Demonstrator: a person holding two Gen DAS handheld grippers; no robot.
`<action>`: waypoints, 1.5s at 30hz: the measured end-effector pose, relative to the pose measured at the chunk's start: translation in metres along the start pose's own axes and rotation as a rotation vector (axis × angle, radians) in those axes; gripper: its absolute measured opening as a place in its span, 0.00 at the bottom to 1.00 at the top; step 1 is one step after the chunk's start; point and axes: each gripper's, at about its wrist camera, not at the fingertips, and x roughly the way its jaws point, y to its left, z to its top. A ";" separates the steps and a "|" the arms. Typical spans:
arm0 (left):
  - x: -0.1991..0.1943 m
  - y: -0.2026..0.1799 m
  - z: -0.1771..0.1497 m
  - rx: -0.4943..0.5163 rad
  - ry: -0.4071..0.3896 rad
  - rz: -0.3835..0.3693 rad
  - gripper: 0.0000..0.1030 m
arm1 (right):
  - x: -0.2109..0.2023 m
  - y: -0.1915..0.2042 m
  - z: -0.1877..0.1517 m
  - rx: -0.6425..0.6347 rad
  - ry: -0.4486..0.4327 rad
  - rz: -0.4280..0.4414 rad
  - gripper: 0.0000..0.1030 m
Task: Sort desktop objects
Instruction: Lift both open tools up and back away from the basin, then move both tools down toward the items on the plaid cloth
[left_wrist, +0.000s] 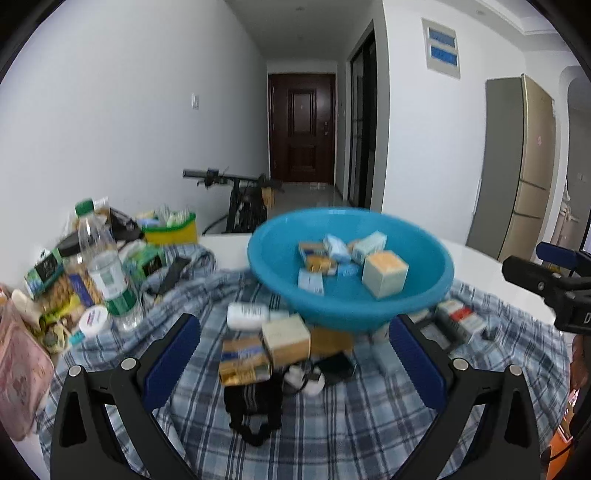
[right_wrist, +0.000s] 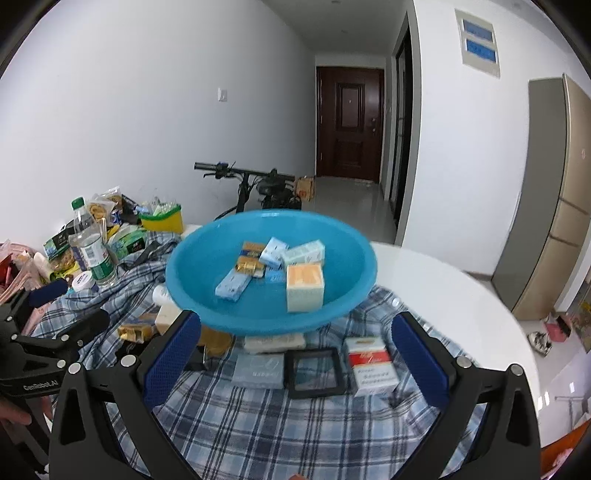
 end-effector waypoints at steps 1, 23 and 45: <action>0.003 0.001 -0.004 0.001 0.010 0.003 1.00 | 0.002 0.000 -0.003 0.002 0.006 0.000 1.00; 0.029 0.014 -0.071 -0.069 0.150 -0.003 1.00 | 0.045 -0.002 -0.072 0.045 0.181 0.007 1.00; 0.113 0.064 -0.059 -0.150 0.269 0.037 1.00 | 0.081 -0.003 -0.069 0.020 0.248 -0.007 1.00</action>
